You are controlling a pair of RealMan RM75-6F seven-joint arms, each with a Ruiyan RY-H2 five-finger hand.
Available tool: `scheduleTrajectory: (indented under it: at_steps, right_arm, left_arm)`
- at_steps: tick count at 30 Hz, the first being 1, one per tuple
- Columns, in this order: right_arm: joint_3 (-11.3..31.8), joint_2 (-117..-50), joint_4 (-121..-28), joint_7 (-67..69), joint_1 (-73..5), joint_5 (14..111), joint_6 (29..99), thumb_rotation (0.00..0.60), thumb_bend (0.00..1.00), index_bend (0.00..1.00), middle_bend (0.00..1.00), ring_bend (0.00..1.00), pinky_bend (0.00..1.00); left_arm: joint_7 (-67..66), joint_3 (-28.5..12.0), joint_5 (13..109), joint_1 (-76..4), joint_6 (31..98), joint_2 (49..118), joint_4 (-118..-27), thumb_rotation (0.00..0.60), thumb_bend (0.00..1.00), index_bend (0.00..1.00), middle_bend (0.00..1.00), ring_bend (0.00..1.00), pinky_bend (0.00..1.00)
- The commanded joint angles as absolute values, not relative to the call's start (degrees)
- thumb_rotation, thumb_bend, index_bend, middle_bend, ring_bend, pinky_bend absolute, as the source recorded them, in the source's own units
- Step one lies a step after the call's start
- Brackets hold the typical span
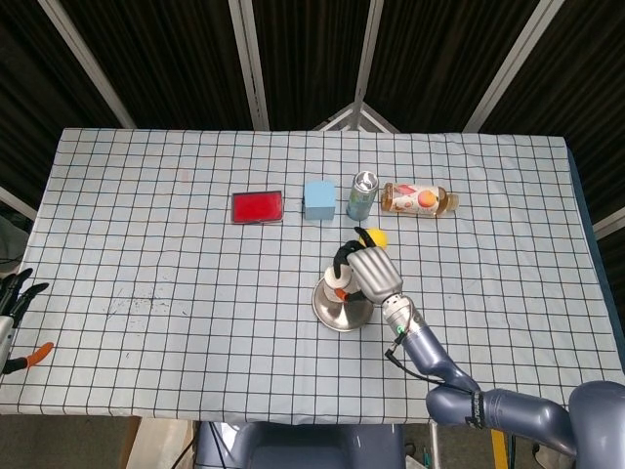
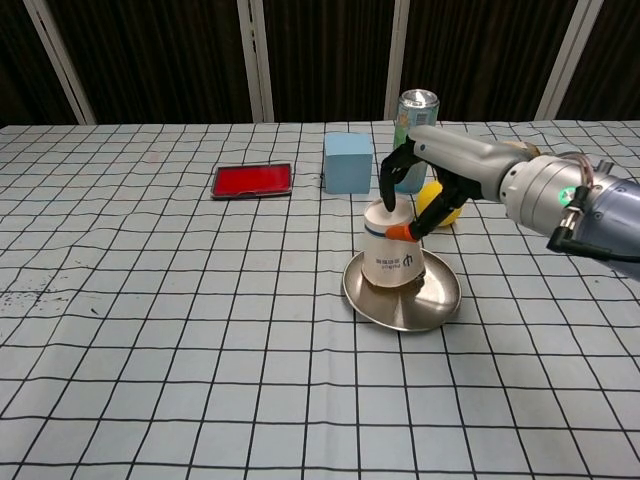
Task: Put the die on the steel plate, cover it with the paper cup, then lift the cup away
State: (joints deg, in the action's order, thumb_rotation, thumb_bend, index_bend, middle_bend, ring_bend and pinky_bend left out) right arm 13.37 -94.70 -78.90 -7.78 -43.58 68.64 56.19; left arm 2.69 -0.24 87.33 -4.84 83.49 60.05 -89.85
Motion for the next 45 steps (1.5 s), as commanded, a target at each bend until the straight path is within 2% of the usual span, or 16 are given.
scheduleTrajectory:
  at_steps: [1,9,22,28,36,41,45]
  right_arm:
    - [13.22,-95.35,-76.17,-6.05,-43.19,69.55,56.83,0.600,0.42,0.58,0.52,0.27,0.00]
    - [11.31,-93.37,-76.11,-4.79,-41.45,72.05,58.13,0.600,0.42,0.59,0.52,0.27,0.00]
    - [7.87,-89.10,-88.90,-4.80,-38.93,75.12,58.85,0.600,0.42,0.59,0.52,0.27,0.00]
    - [9.56,-90.72,-89.11,-3.73,-39.64,75.10,59.03,0.600,0.42,0.60,0.52,0.27,0.00]
    - [13.60,-95.16,-80.16,-0.67,-40.21,76.65,64.06,0.600,0.42,0.61,0.52,0.27,0.00]
    - [15.48,-93.69,-77.37,-0.31,-39.17,75.68,66.37,0.600,0.42,0.62,0.52,0.28,0.00]
    - [16.54,-89.04,-76.34,0.99,-36.60,72.91,66.71,0.600,0.42,0.62,0.52,0.28,0.00]
  left_arm:
    - [2.26,-0.25,87.21,-4.90,83.32,60.18,-89.94,0.600,0.29,0.15,0.00,0.00,0.02]
    - [1.10,-0.19,87.10,-5.02,83.02,60.47,-90.27,0.600,0.29,0.15,0.00,0.00,0.02]
    - [0.97,0.06,87.55,-4.93,83.22,60.44,-90.52,0.600,0.29,0.15,0.00,0.00,0.02]
    - [1.13,0.08,87.61,-4.93,83.24,60.41,-90.43,0.600,0.29,0.15,0.00,0.00,0.02]
    - [1.68,-0.13,87.23,-4.96,83.18,60.25,-90.20,0.600,0.29,0.15,0.00,0.00,0.02]
    - [1.83,-0.20,87.11,-4.98,83.14,60.23,-90.11,0.600,0.29,0.15,0.00,0.00,0.02]
    - [1.72,-0.09,87.35,-4.95,83.24,60.25,-90.22,0.600,0.29,0.15,0.00,0.00,0.02]
